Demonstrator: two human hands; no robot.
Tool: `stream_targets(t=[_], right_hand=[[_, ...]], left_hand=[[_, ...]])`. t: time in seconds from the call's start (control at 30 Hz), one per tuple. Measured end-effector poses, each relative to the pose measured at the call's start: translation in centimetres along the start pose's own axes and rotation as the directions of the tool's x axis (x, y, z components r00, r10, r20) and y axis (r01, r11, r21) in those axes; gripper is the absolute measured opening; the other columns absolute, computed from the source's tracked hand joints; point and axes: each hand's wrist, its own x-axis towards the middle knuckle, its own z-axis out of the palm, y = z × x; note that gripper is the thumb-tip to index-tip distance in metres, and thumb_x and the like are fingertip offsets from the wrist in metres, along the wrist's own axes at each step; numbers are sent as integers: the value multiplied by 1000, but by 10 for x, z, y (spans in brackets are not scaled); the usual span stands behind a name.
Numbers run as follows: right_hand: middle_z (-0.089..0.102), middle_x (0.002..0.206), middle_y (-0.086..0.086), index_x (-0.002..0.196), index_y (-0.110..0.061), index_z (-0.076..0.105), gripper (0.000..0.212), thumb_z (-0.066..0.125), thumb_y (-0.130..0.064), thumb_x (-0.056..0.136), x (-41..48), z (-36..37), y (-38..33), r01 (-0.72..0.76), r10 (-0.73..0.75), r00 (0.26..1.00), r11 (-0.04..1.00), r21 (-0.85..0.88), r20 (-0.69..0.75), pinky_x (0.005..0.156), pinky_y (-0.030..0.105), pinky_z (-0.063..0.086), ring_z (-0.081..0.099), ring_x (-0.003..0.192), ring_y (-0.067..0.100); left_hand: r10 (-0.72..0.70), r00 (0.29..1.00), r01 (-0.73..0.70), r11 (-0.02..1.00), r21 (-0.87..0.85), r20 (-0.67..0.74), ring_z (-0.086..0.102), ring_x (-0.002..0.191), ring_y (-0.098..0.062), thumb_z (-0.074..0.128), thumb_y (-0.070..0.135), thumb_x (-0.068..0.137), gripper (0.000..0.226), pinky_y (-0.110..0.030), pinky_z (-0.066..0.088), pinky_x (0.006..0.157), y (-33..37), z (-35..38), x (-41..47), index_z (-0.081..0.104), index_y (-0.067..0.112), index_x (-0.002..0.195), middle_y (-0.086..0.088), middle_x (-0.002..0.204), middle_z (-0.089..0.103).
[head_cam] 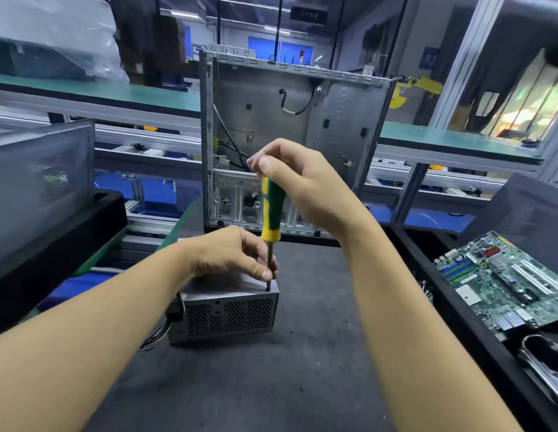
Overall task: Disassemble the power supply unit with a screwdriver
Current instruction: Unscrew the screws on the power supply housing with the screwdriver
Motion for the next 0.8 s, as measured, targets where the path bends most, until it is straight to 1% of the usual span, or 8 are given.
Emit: stream_targets(t=[0.1, 0.17, 0.23, 0.33, 0.43, 0.5, 0.63, 0.8], right_hand=[[59, 99, 4, 93, -28, 69, 2, 68, -29, 93, 3, -1, 0, 59, -61, 998, 996, -70, -28, 86, 39, 54, 62, 87, 19], [62, 96, -1, 110, -22, 69, 18, 70, -19, 92, 3, -2, 1, 49, -49, 999, 999, -3, 3, 83, 34, 56, 63, 83, 17], [68, 104, 5, 120, -15, 62, 30, 65, -10, 91, 1, -4, 1, 5, -9, 999, 994, 113, 33, 89, 38, 57, 68, 92, 24], [71, 109, 15, 107, -9, 60, 25, 49, -3, 85, -3, -3, 0, -40, 36, 999, 961, 274, 19, 94, 40, 56, 71, 102, 27], [72, 109, 15, 100, -11, 60, 21, 48, -4, 85, -5, -2, 2, -33, 36, 999, 956, 293, -7, 95, 43, 55, 70, 102, 28], [71, 104, 10, 97, -15, 61, 8, 59, -13, 89, -6, -1, 4, 14, -6, 999, 981, 194, -41, 94, 47, 54, 67, 94, 26], [64, 90, -5, 98, -15, 61, 18, 75, -18, 86, -6, 1, 6, 58, -47, 995, 990, 128, -86, 91, 51, 54, 61, 83, 14], [69, 105, 15, 114, -5, 56, 28, 51, 2, 88, -9, -1, 3, -19, 28, 999, 947, 321, -23, 95, 47, 55, 71, 100, 30]], left_hand=[[3, 1000, -3, 1000, 22, -20, 71, 91, -2, 87, 21, 61, 35, -6, 49, 76, -2, 0, 2, 72, -2, 83, 0, 96, 77], [9, 1000, -8, 1000, 15, -14, 71, 91, -2, 88, 22, 62, 32, -6, 49, 76, -2, 0, 1, 72, 3, 82, 0, 97, 77], [7, 1000, -8, 1000, 9, 17, 70, 98, -2, 87, 23, 66, 28, -7, 49, 80, 0, -1, -1, 75, 7, 86, 1, 100, 77], [-4, 997, 1, 999, 34, 71, 65, 113, -2, 85, 28, 73, 23, -5, 45, 87, 3, -1, -3, 82, 27, 96, 10, 108, 76], [3, 999, -5, 998, 57, 42, 64, 116, -7, 86, 32, 71, 17, -5, 44, 87, 2, -1, -2, 82, 34, 88, 9, 105, 77], [9, 1000, -10, 998, 56, 13, 66, 111, -8, 85, 33, 67, 17, -5, 45, 83, 1, 1, -1, 83, 32, 84, 8, 102, 77], [11, 1000, -11, 999, 35, -5, 70, 105, -10, 86, 27, 63, 21, -7, 48, 79, -3, 1, 0, 82, 18, 81, 4, 96, 78], [23, 999, -21, 998, 63, -42, 70, 103, -14, 88, 25, 61, 32, -5, 47, 76, -5, 2, 2, 72, 3, 79, 1, 91, 78]])
